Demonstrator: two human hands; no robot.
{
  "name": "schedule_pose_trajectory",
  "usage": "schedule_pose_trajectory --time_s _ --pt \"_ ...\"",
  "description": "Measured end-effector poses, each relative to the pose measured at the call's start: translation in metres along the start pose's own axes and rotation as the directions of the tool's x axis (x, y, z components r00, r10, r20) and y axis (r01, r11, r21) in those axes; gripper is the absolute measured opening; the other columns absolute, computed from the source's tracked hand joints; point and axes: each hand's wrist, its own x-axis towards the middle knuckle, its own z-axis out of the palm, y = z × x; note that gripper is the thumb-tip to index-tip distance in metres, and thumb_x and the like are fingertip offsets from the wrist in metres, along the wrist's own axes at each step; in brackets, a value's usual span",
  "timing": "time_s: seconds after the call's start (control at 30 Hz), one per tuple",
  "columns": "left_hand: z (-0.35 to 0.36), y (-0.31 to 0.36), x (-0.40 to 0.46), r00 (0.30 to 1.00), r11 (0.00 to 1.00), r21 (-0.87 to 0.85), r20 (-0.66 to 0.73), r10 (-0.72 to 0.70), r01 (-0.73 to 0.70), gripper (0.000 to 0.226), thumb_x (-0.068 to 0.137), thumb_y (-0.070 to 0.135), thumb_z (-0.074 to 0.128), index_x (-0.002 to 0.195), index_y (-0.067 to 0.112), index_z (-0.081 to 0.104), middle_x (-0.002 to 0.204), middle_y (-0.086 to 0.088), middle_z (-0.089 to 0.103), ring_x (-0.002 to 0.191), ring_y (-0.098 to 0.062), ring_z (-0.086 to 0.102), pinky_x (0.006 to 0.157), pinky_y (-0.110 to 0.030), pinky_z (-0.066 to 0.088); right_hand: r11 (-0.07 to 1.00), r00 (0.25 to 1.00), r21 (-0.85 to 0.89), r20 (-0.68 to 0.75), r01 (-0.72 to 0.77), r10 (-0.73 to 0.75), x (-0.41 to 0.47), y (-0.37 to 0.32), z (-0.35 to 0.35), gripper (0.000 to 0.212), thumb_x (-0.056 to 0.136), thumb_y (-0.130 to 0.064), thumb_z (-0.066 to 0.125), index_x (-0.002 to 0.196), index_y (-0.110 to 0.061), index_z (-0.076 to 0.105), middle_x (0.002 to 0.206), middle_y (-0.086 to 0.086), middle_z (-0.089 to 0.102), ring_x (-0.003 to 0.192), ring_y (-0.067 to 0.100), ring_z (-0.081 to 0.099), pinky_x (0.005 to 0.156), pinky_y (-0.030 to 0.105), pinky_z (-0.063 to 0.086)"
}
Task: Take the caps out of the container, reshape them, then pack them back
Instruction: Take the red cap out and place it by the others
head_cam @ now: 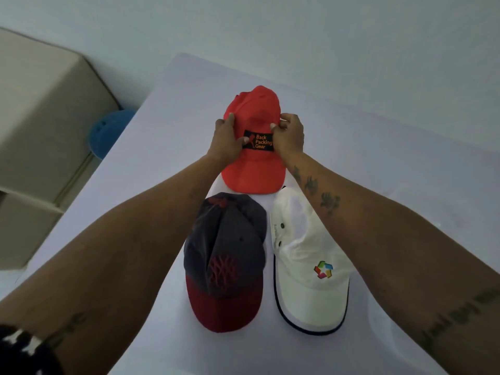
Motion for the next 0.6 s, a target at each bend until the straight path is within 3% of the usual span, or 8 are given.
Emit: schedule_pose_trajectory --time_s 0.07,0.17,0.3,0.47,0.53,0.6 --pt "-0.001 0.000 -0.001 1.000 1.000 -0.020 0.009 -0.013 0.014 0.068 0.091 0.022 0.059 0.146 0.003 0.025 0.141 -0.021 0.035 0.130 -0.034 0.040 0.109 -0.039 0.034 1.000 1.000 0.013 0.027 -0.003 0.002 -0.001 -0.002 -0.003 0.042 0.092 -0.018 0.057 0.131 -0.008 0.046 0.129 0.010 0.057 0.116 0.022 0.056 0.095 0.029 0.045" --pt "-0.005 0.003 -0.009 1.000 0.999 -0.035 -0.007 -0.016 0.016 0.057 0.089 0.028 0.060 0.136 0.005 0.037 0.137 -0.021 0.039 0.128 -0.036 0.040 0.107 -0.048 0.037 0.998 0.997 0.031 0.062 -0.047 0.045 -0.009 -0.004 -0.015 0.051 0.093 -0.026 0.056 0.138 -0.011 0.037 0.136 0.011 0.052 0.122 0.022 0.052 0.102 0.034 0.043" --pt "-0.010 0.011 -0.035 0.998 0.997 -0.080 -0.052 -0.029 0.024 0.049 0.091 0.026 0.057 0.130 0.000 0.043 0.135 -0.022 0.040 0.126 -0.035 0.041 0.103 -0.045 0.039 0.998 0.997 -0.007 0.050 -0.056 0.056 -0.027 -0.007 -0.049 0.048 0.094 -0.027 0.053 0.137 -0.013 0.039 0.134 0.010 0.054 0.118 0.022 0.053 0.092 0.029 0.041" --pt "-0.006 0.053 -0.098 0.991 0.982 -0.171 -0.118 0.063 -0.082 0.031 0.091 0.018 0.058 0.113 -0.003 0.060 0.109 -0.010 0.059 0.096 -0.017 0.052 0.086 -0.030 0.044 0.999 0.999 -0.034 0.011 -0.042 0.042 -0.072 -0.015 -0.110 0.039 0.094 -0.023 0.052 0.131 -0.012 0.049 0.129 0.007 0.057 0.114 0.020 0.055 0.085 0.024 0.038" --pt "0.003 0.072 -0.131 0.992 0.967 -0.242 -0.112 0.057 -0.083 0.025 0.092 0.019 0.055 0.107 0.001 0.063 0.105 -0.008 0.063 0.094 -0.019 0.055 0.082 -0.029 0.043 0.999 0.999 -0.036 0.011 -0.032 0.033 -0.098 -0.012 -0.131 0.036 0.094 -0.021 0.052 0.128 -0.012 0.054 0.127 0.006 0.059 0.113 0.018 0.055 0.086 0.023 0.037" --pt "0.017 0.084 -0.163 0.997 0.936 -0.348 -0.076 0.025 -0.050 0.020 0.094 0.019 0.051 0.093 0.003 0.063 0.087 -0.007 0.061 0.081 -0.018 0.055 0.075 -0.028 0.042 0.999 1.000 -0.052 0.021 -0.009 0.010 -0.127 -0.002 -0.146 0.033 0.093 -0.018 0.052 0.125 -0.011 0.057 0.126 0.005 0.060 0.115 0.019 0.055 0.090 0.024 0.039"
